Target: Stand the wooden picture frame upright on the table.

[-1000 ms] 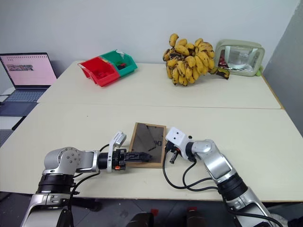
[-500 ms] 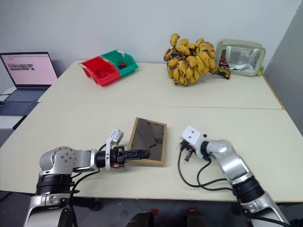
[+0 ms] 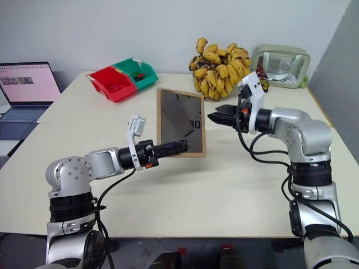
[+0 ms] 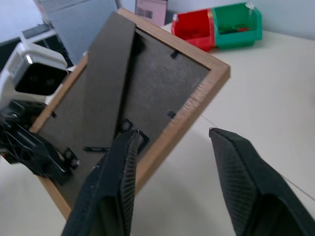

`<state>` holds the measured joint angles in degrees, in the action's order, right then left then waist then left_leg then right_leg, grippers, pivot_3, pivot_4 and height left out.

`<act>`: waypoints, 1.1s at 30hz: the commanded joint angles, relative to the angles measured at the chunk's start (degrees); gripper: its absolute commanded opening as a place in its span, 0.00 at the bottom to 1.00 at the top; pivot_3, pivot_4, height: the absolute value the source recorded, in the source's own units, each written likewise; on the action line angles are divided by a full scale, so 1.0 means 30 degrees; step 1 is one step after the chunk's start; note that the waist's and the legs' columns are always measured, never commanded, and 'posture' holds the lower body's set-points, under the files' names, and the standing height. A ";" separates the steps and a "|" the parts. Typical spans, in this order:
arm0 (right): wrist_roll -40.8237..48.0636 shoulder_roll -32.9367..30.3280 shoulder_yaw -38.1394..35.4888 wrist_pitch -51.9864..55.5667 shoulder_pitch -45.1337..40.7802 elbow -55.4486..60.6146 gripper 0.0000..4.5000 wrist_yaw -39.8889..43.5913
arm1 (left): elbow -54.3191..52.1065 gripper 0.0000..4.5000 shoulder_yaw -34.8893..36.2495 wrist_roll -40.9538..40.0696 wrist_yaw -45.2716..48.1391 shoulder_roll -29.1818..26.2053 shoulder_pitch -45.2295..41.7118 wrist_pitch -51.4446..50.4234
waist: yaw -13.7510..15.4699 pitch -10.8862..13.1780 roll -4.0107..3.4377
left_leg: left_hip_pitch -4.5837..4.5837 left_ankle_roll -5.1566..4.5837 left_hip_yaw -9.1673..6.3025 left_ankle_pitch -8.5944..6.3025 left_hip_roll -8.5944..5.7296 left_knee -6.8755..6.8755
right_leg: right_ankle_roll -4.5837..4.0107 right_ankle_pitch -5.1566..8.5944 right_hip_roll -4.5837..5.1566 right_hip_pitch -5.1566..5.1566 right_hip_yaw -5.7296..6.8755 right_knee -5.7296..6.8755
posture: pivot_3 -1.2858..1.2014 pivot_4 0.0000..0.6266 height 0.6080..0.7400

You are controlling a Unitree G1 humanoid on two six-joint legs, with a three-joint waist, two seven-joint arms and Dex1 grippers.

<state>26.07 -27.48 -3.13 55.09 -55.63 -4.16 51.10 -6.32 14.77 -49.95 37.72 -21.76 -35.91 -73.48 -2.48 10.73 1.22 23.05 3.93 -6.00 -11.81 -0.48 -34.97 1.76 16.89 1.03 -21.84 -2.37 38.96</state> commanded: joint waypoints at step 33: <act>0.4207 -0.0240 0.0960 0.1397 0.0884 0.3992 1.00 0.1868 | -0.1086 0.29 -0.1346 -0.0440 0.0749 -0.1365 -0.0028 0.2240 | -0.0094 0.0001 -0.0001 | 0.0153 -0.0002 -0.0037 0.0001 0.0010 -0.0013 | -0.0004 -0.0001 0.0003 -0.0152 0.0027 0.0025 | 0.52 0.24 1.00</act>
<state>37.89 -26.68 0.57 59.80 -53.80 4.79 56.18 -6.90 9.75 -49.49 39.89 -25.94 -34.81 -68.27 -2.76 10.73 1.21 23.52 3.92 -6.11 -11.81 -0.45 -35.01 1.75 16.89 1.04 -22.30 -2.29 39.03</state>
